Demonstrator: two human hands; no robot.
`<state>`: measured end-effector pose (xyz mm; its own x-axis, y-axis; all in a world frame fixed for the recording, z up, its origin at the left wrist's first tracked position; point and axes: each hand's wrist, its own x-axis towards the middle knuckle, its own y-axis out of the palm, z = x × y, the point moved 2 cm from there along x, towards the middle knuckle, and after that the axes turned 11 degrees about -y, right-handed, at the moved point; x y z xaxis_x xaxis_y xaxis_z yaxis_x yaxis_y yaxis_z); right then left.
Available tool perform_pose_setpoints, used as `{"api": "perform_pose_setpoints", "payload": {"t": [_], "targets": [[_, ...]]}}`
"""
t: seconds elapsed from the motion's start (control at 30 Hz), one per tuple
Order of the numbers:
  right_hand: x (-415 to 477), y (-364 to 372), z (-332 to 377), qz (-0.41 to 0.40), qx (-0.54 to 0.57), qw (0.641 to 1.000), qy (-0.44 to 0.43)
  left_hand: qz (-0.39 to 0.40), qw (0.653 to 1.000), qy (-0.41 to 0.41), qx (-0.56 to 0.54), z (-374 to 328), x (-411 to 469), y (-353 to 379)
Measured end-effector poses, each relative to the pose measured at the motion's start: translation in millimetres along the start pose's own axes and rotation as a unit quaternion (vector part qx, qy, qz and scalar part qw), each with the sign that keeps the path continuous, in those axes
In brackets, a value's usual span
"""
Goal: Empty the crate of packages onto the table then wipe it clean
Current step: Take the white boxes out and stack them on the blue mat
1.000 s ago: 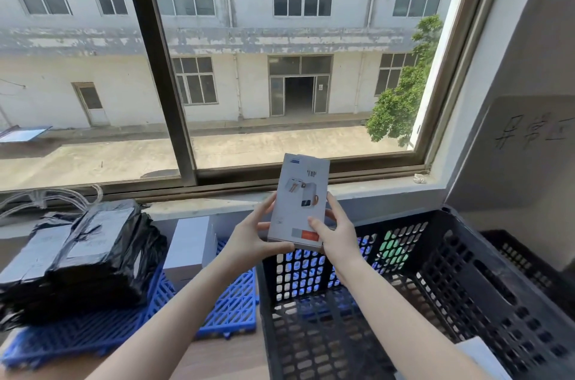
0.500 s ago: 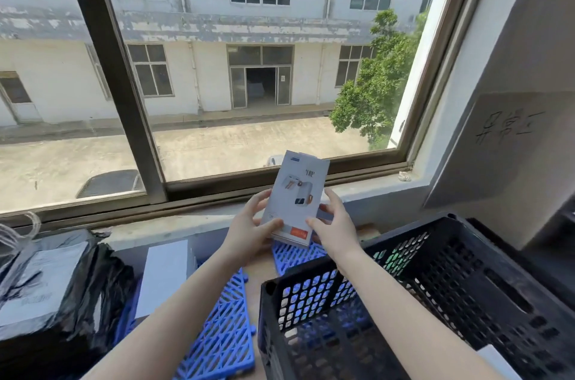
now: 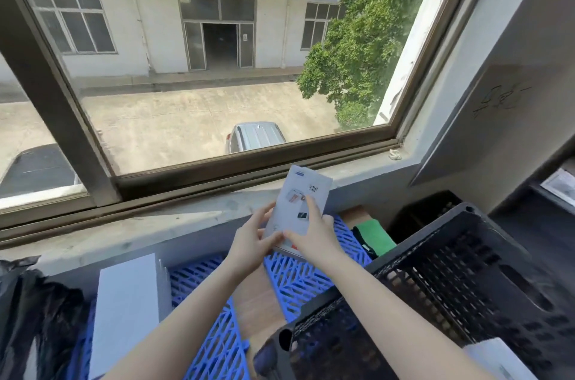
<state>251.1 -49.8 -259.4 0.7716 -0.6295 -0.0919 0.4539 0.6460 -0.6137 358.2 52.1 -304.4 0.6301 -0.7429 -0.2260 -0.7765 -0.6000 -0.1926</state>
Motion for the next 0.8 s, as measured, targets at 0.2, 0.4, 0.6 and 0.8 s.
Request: {"api": "perform_pose_setpoints", "payload": {"t": [0.2,0.4,0.6,0.8], "targets": [[25.2,-1.6,-19.8,0.026,-0.098,0.995,0.0,0.011,0.999,-0.031,-0.002,35.5,24.5,11.8],[43.4,-14.6,-40.7,0.182,-0.237,0.954,-0.015,0.032,0.996,-0.075,0.04,79.1,39.5,26.4],[50.3,-16.4,-52.9,0.312,-0.327,0.892,-0.014,0.044,0.991,-0.099,0.079,107.0,55.8,37.8],[56.1,-14.1,-65.5,0.363,-0.338,0.868,0.01,0.062,0.986,-0.114,0.105,128.8,65.4,52.5]]}}
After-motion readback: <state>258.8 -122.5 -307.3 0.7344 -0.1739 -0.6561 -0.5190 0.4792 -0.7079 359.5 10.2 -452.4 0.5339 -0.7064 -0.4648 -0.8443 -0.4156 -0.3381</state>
